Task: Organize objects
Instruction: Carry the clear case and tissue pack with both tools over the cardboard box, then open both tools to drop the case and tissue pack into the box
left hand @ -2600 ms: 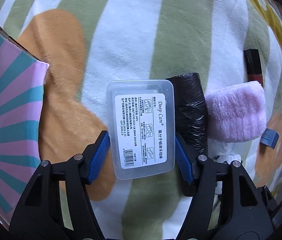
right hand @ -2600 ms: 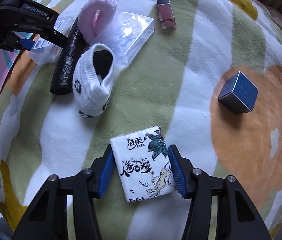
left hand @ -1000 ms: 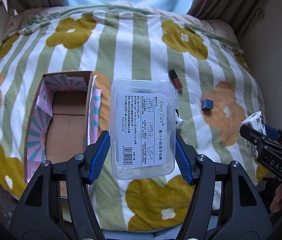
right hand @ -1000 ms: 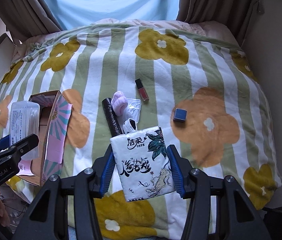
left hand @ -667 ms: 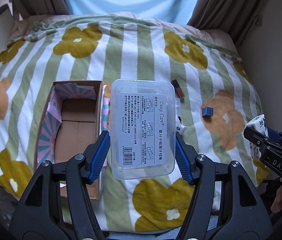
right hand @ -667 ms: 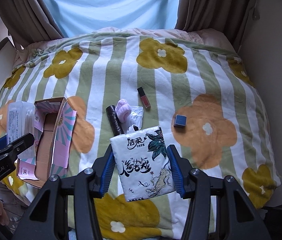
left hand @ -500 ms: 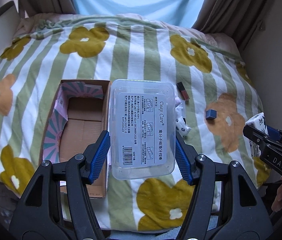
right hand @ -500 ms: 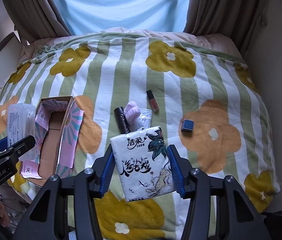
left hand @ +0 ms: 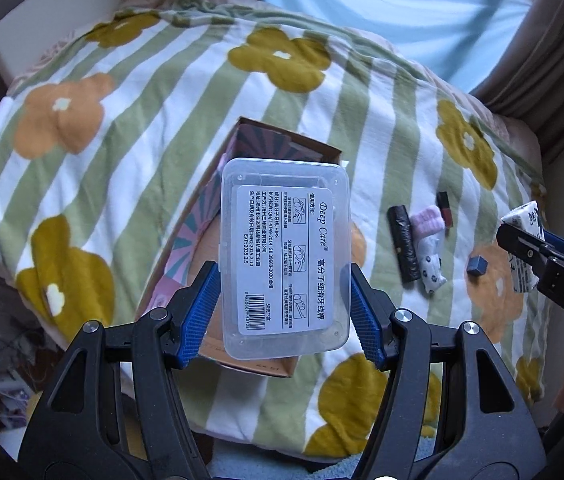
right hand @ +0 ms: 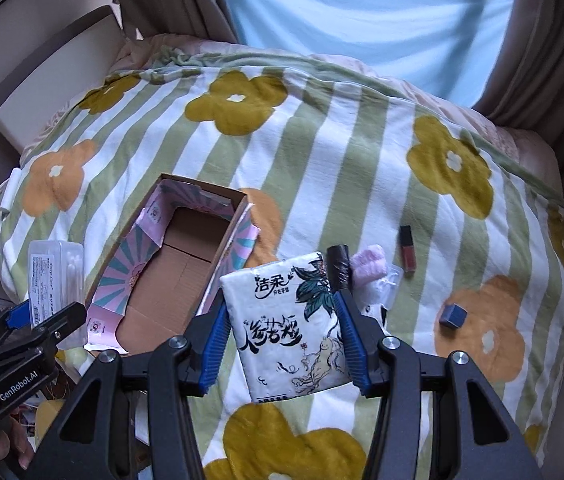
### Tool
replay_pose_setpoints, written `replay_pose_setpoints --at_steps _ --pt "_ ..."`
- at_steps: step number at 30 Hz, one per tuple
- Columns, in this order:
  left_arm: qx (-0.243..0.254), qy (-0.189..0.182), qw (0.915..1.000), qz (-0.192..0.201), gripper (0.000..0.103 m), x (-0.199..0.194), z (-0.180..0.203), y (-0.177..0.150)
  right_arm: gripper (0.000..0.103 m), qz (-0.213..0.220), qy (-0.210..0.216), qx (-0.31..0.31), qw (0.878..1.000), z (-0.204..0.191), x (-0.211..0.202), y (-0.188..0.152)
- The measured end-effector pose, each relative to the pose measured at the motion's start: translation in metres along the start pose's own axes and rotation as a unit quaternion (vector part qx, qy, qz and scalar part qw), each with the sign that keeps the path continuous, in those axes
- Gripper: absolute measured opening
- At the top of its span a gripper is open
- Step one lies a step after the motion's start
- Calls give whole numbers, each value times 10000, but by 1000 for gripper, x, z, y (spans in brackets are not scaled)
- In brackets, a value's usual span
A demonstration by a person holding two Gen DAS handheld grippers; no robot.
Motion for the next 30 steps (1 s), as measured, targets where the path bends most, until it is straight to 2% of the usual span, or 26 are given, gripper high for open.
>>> replay_pose_setpoints --at_steps 8,16,21,30 --pt "-538 468 9971 -281 59 24 -46 -18 47 -226 456 -572 9971 -48 55 22" --pt "-805 691 9923 -637 59 64 -63 -38 47 -500 780 -997 9907 -86 119 33" --pt "-905 740 9896 -842 59 99 -66 -46 47 -755 985 -1286 9839 -107 164 27" --pt "-764 772 9868 -1203 59 162 -64 -68 47 -1253 1434 -1726 9664 -144 237 0"
Point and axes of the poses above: each gripper's, at about its wrist camera, not at the fingertips, and x roughly the way its jaws point, z to its right, y to its top, the point moved 6 cm from there along x, roughly the way its jaws point, and after that the axes turned 15 degrees about z, right-handed, at the moved point
